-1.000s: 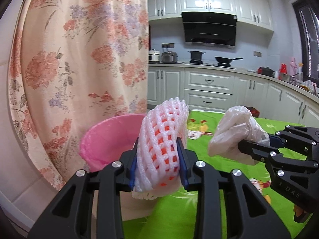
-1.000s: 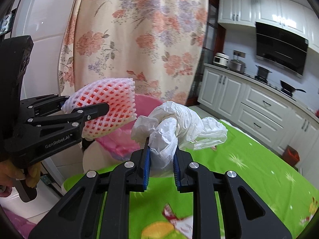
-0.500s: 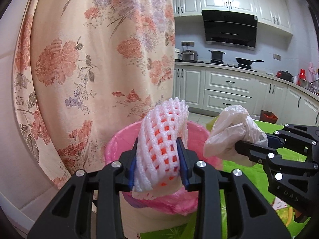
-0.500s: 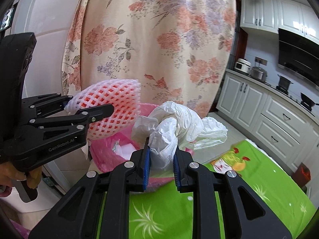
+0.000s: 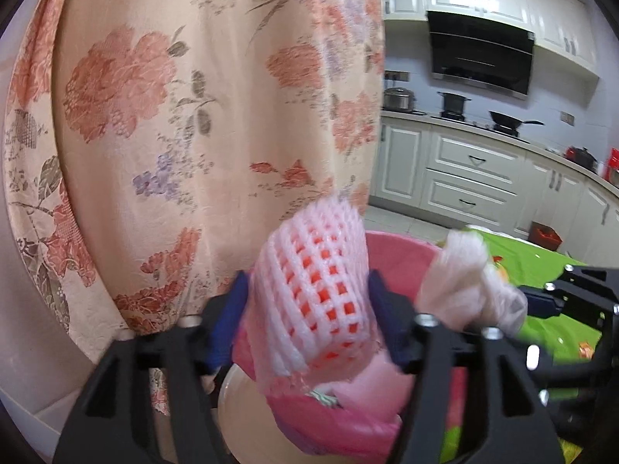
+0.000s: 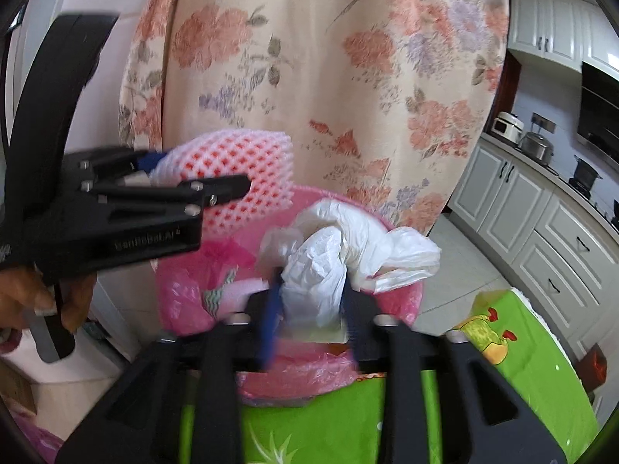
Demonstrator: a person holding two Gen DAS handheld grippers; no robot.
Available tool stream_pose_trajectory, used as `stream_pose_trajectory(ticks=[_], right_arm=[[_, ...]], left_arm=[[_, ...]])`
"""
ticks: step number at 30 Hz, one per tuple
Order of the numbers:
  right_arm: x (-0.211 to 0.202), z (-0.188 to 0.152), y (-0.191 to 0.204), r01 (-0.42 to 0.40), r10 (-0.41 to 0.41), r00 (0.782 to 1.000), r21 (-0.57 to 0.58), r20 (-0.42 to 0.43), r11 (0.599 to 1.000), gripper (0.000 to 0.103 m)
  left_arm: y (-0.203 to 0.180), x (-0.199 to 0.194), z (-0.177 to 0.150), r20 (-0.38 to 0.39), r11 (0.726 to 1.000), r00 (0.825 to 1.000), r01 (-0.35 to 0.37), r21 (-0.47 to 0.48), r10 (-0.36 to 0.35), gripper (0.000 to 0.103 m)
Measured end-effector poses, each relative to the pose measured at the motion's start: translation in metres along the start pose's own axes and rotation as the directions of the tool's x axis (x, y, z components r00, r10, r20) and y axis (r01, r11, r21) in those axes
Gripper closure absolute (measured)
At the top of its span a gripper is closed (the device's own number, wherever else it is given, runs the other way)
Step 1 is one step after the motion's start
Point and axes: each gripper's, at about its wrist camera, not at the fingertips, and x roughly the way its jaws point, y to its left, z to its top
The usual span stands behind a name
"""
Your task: Collect trash
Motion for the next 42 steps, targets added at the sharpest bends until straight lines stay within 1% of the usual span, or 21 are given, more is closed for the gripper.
stream_pose_trajectory(ticks=[1, 3, 4, 6, 7, 10, 12, 15, 17, 19, 23, 27, 30, 35, 38, 42], right_arm=[[0.000, -0.002, -0.002, 0.010, -0.010, 1.000, 0.010, -0.001, 1.000, 0.032], [-0.005, -0.007, -0.010, 0.008, -0.009, 1.000, 0.056, 0.012, 0.998, 0.032], [-0.008, -0.009, -0.014, 0.010, -0.011, 1.000, 0.079, 0.012, 0.997, 0.032], [-0.016, -0.015, -0.021, 0.033, -0.034, 0.999, 0.114, 0.015, 0.993, 0.032], [-0.021, -0.017, -0.024, 0.037, -0.040, 0.999, 0.132, 0.018, 0.991, 0.032], [-0.040, -0.023, -0.035, 0.052, -0.061, 0.997, 0.208, 0.040, 0.977, 0.031], [-0.053, -0.025, -0.042, 0.054, -0.072, 0.996, 0.260, 0.060, 0.964, 0.031], [-0.073, -0.025, -0.049, 0.037, -0.071, 0.993, 0.328, 0.091, 0.944, 0.030], [-0.089, -0.022, -0.050, 0.025, -0.072, 0.991, 0.361, 0.116, 0.932, 0.030], [-0.102, -0.018, -0.048, 0.018, -0.075, 0.988, 0.377, 0.138, 0.926, 0.026], [-0.128, -0.012, -0.038, 0.033, -0.102, 0.982, 0.381, 0.160, 0.924, 0.024], [-0.147, -0.012, -0.029, 0.046, -0.119, 0.978, 0.382, 0.169, 0.923, 0.019], [-0.160, -0.017, -0.020, 0.056, -0.132, 0.975, 0.383, 0.176, 0.922, 0.019], [-0.171, -0.031, -0.004, 0.090, -0.161, 0.976, 0.395, 0.150, 0.914, 0.019], [-0.174, -0.042, 0.004, 0.097, -0.166, 0.977, 0.417, 0.133, 0.904, 0.019], [-0.183, -0.054, 0.022, 0.129, -0.195, 0.973, 0.419, 0.120, 0.899, 0.019]], left_arm=[[0.003, 0.002, 0.002, 0.000, 1.000, 1.000, -0.009, -0.015, 0.009, 0.028], [0.008, 0.003, 0.003, -0.001, 0.999, 1.000, -0.025, -0.030, 0.025, 0.021], [0.009, 0.002, 0.003, 0.000, 0.999, 1.000, -0.031, -0.029, 0.031, 0.016], [0.009, -0.004, 0.001, 0.005, 0.999, 0.999, -0.046, -0.019, 0.046, 0.010], [0.009, -0.007, 0.000, 0.007, 0.998, 0.998, -0.058, -0.014, 0.058, 0.004], [0.006, -0.021, -0.003, 0.025, 0.996, 0.996, -0.089, -0.002, 0.089, 0.005], [0.004, -0.034, -0.003, 0.057, 0.994, 0.992, -0.111, -0.011, 0.112, 0.005], [0.002, -0.059, -0.002, 0.111, 0.992, 0.986, -0.122, -0.022, 0.124, 0.005], [-0.002, -0.073, 0.001, 0.137, 0.991, 0.982, -0.132, -0.010, 0.132, 0.005], [-0.007, -0.088, 0.006, 0.161, 0.991, 0.979, -0.131, 0.017, 0.127, 0.005], [-0.010, -0.114, 0.009, 0.166, 0.994, 0.981, -0.106, 0.004, 0.104, 0.005], [-0.010, -0.137, 0.001, 0.161, 0.996, 0.983, -0.093, -0.010, 0.093, 0.005], [-0.011, -0.157, -0.009, 0.145, 0.997, 0.986, -0.083, -0.001, 0.082, 0.005], [-0.011, -0.181, -0.020, 0.131, 0.998, 0.989, -0.062, -0.007, 0.063, 0.005], [-0.008, -0.194, -0.026, 0.114, 0.999, 0.993, -0.036, -0.011, 0.037, 0.005], [-0.006, -0.212, -0.031, 0.117, 1.000, 0.993, -0.019, 0.004, 0.018, 0.005]])
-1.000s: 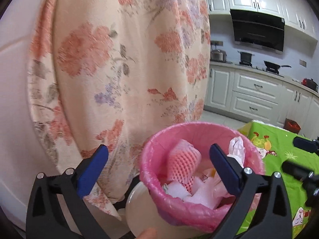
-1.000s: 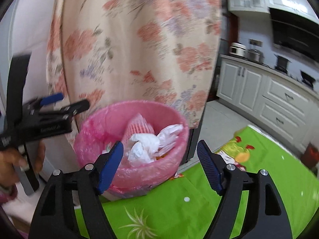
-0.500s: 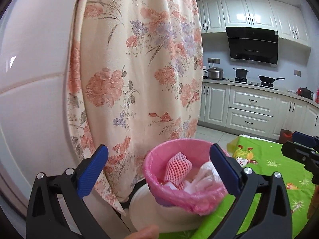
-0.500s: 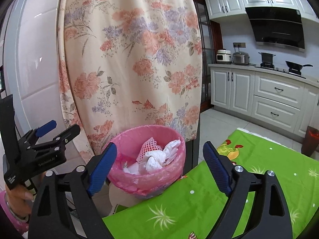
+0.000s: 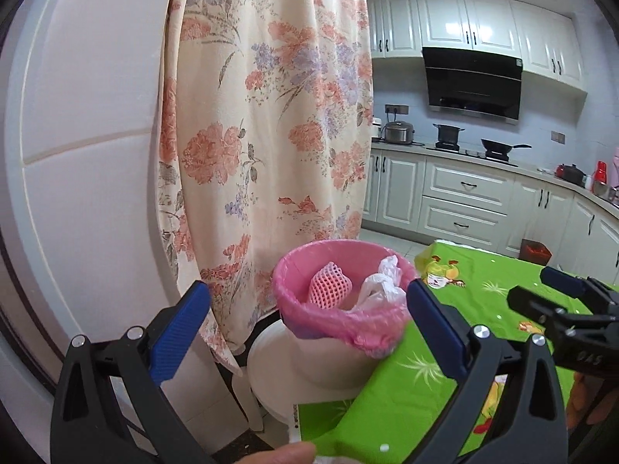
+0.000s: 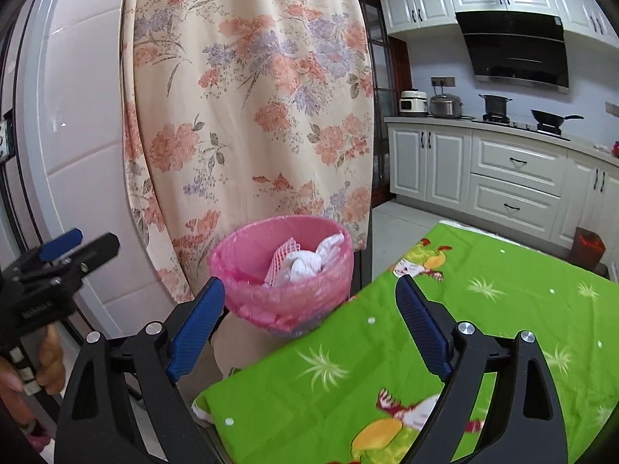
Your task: Collect trash
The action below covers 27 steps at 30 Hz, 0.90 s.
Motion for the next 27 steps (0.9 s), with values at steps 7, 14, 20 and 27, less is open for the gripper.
stream_pose_trajectory(ticks=[7, 14, 20, 27], right_arm=[[-0.021, -0.014, 0.012, 0.042, -0.042, 0.999, -0.007, 0.008, 0.999, 0.019], [-0.033, -0.016, 0.021, 0.090, -0.090, 0.996, -0.028, 0.016, 0.996, 0.019], [-0.039, -0.016, 0.040, 0.108, -0.105, 0.994, -0.084, 0.035, 0.991, 0.019], [-0.041, -0.018, 0.048, 0.091, -0.086, 0.995, -0.093, 0.057, 0.992, 0.019]], left_arm=[[-0.002, -0.019, -0.012, -0.019, 0.998, 0.998, 0.061, 0.031, -0.060, 0.005], [0.000, -0.028, -0.025, -0.009, 0.995, 0.996, 0.086, 0.058, -0.086, 0.005], [0.011, -0.030, -0.036, -0.030, 0.993, 0.993, 0.112, 0.040, -0.111, 0.005], [0.016, -0.031, -0.045, -0.021, 0.993, 0.994, 0.106, 0.041, -0.105, 0.005]])
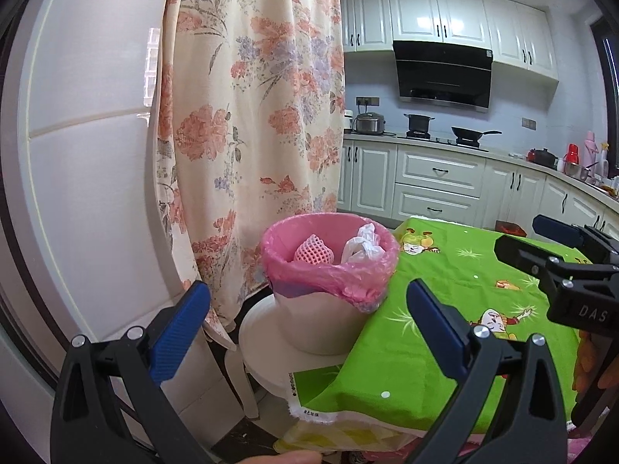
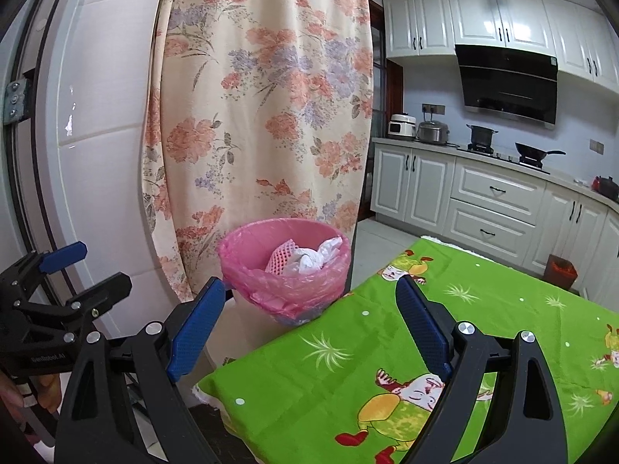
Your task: Collect trash
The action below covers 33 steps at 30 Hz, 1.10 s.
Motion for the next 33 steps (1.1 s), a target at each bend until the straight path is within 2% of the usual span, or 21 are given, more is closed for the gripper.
stream_pose_trajectory(ticks=[9, 25, 33], right_arm=[[-0.0008, -0.0056, 0.0010, -0.014, 0.014, 1.000, 0.012, 0.021, 1.000, 0.019], [-0.0016, -0.0079, 0.0013, -0.022, 0.022, 1.000, 0.016, 0.019, 1.000, 0.019], [-0.0016, -0.0098, 0.0028, -0.022, 0.022, 1.000, 0.009, 0.015, 1.000, 0.019]], left_arm=[[-0.0032, -0.0053, -0.0022, 0.038, 1.000, 0.999, -0.010, 0.020, 0.009, 0.005], [-0.0027, -0.0001, -0.0021, 0.021, 1.000, 1.000, 0.007, 0.008, -0.008, 0.005], [-0.0039, -0.0035, 0.0004, 0.039, 1.000, 0.999, 0.010, 0.002, -0.010, 0.005]])
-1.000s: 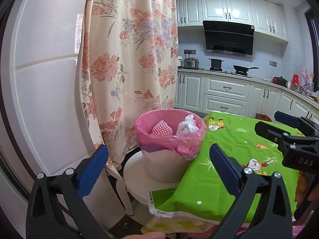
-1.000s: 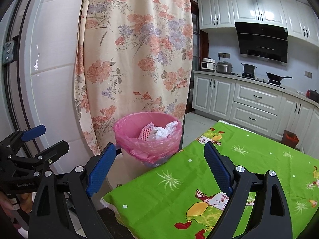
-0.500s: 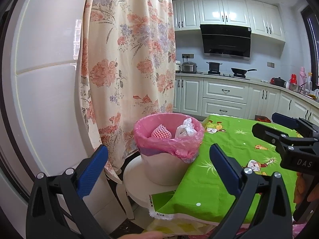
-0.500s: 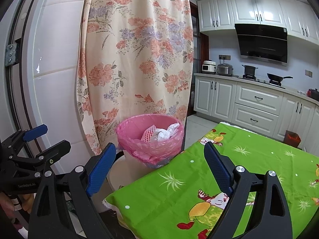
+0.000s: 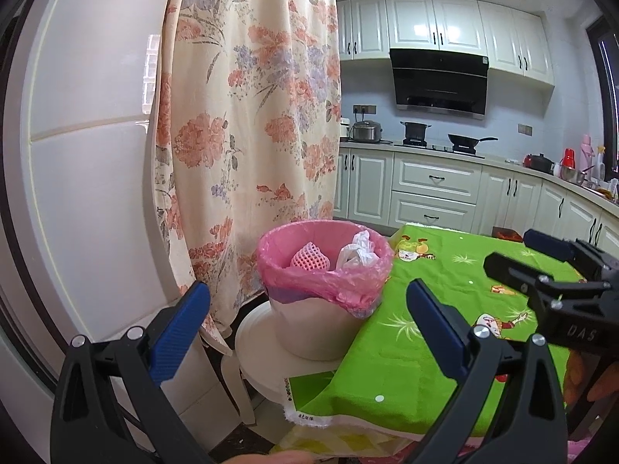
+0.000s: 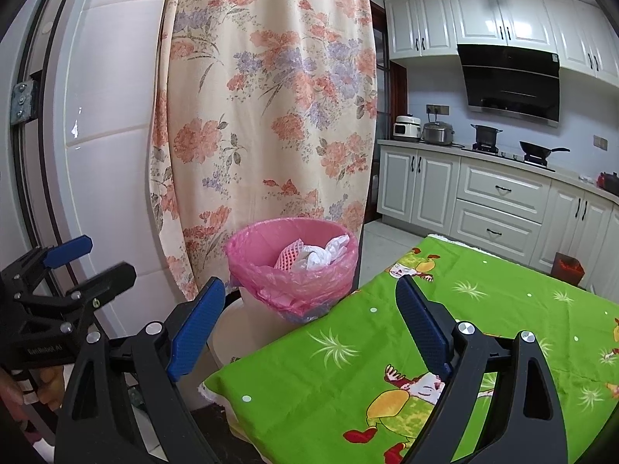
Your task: Collect trash
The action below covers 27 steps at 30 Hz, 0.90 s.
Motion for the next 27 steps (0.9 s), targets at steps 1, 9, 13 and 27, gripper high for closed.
stream_pose_trajectory(ticks=[1, 9, 13, 27], right_arm=[[0.0002, -0.0007, 0.0006, -0.001, 0.001, 1.000, -0.002, -0.002, 1.000, 0.019], [0.0005, -0.0051, 0.0011, -0.007, 0.006, 1.000, -0.008, -0.011, 1.000, 0.019], [-0.0004, -0.0052, 0.0001, -0.007, 0.007, 1.000, -0.005, -0.010, 1.000, 0.019], [-0.0005, -0.0052, -0.0004, -0.007, 0.007, 1.000, -0.006, -0.008, 1.000, 0.019]], left_arm=[[-0.0003, -0.0002, 0.0003, 0.002, 1.000, 1.000, -0.002, 0.003, 0.002, 0.005], [0.0004, 0.0013, -0.0001, 0.001, 1.000, 1.000, -0.007, -0.002, 0.007, 0.005], [-0.0001, 0.0016, 0.0001, 0.003, 1.000, 1.000, -0.008, -0.002, 0.008, 0.005], [-0.0028, 0.0029, -0.0014, 0.000, 1.000, 1.000, -0.002, 0.017, 0.002, 0.005]])
